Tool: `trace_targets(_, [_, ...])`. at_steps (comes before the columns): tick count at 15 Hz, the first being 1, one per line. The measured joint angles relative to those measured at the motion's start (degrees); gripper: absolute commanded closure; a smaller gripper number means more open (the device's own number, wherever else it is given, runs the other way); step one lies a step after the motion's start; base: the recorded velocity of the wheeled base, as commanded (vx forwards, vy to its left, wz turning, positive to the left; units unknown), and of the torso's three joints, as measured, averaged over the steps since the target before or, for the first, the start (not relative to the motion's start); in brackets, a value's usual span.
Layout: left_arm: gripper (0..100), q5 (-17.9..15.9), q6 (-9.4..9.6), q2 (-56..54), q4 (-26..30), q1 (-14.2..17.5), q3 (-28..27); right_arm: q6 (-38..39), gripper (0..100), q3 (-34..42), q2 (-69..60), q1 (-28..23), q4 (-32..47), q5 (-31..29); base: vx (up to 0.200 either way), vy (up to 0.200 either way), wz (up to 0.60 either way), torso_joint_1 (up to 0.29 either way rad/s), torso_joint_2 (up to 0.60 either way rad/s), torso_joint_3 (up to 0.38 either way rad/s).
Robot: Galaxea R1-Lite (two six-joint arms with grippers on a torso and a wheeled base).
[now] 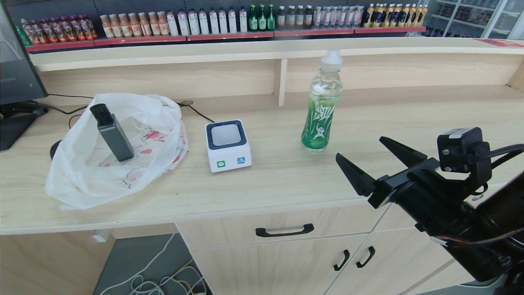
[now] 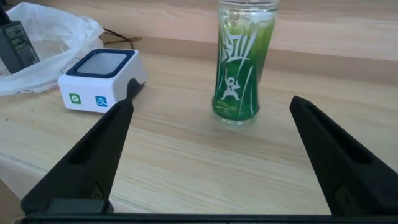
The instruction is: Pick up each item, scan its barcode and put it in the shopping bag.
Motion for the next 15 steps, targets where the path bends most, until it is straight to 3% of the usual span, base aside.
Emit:
trace_targets(4, [0, 0.0, 0.02, 0.0, 0.0, 0.0, 0.0, 0.0, 0, -1.6, 2.2, 0.7, 0.0, 0.0, 0.0, 0.0, 0.0, 0.0, 0.0, 0.0])
trace_targets(8, [0, 0.0, 0.29, 0.0, 0.0, -0.1, 0.0, -0.3, 0, -9.9, 5.2, 2.5, 0.0, -0.7, 0.0, 0.0, 0.0, 0.0, 0.0, 0.0])
trace_targets(11, [0, 0.0, 0.32, 0.0, 0.0, 0.0, 0.0, -0.5, 0, -15.0, 7.0, 5.1, 5.5, -5.6, 0.0, 0.0, 0.0, 0.0, 0.0, 0.0])
trace_targets(15, [0, 0.0, 0.32, 0.0, 0.0, 0.0, 0.0, -0.5, 0, -21.1, 8.6, 5.5, 13.0, -7.8, 0.0, 0.0, 0.0, 0.0, 0.0, 0.0])
